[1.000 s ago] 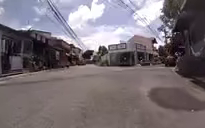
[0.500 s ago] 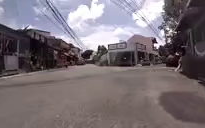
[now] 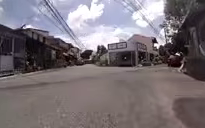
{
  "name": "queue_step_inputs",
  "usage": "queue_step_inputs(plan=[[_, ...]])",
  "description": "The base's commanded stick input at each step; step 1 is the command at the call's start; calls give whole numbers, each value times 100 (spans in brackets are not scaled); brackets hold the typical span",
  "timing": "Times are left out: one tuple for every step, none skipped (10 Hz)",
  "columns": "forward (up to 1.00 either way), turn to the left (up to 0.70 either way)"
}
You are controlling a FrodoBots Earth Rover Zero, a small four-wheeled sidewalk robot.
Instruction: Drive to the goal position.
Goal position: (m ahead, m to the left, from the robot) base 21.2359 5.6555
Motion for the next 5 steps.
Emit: queue_step_inputs(plan=[[70, 0], [70, 0], [70, 0], [70, 0], [70, 0]])
